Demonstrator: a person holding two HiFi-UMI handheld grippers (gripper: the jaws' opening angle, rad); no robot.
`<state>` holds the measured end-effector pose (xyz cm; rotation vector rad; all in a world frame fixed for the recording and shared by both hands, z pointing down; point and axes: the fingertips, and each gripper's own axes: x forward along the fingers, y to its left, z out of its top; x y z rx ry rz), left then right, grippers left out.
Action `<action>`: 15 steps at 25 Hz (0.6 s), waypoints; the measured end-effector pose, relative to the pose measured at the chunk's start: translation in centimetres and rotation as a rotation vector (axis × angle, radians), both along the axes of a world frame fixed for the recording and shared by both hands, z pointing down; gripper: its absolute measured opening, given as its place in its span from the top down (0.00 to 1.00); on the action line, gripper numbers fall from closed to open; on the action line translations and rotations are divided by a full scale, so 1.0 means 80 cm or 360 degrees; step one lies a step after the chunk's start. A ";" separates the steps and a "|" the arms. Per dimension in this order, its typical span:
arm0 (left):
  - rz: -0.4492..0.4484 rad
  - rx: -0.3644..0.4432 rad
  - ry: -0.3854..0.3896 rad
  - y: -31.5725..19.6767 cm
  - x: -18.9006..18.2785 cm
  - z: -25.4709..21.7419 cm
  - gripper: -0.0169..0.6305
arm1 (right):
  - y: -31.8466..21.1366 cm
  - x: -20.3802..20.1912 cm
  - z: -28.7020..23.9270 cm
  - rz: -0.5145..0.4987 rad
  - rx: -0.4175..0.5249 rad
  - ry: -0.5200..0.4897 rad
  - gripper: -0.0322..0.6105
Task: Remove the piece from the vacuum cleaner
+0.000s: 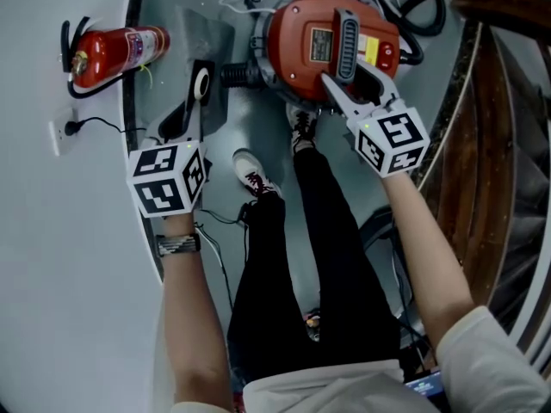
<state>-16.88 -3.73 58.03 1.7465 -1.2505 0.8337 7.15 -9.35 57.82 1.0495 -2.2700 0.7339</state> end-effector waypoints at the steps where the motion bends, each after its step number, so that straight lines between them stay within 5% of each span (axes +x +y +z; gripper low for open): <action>1: 0.0005 0.0006 -0.0003 0.001 -0.001 -0.002 0.93 | 0.004 0.000 0.000 -0.0026 0.0007 0.0038 0.62; 15: 0.0121 0.0060 -0.0070 0.032 -0.018 -0.053 0.93 | 0.027 0.011 -0.042 -0.0069 -0.0008 0.0257 0.62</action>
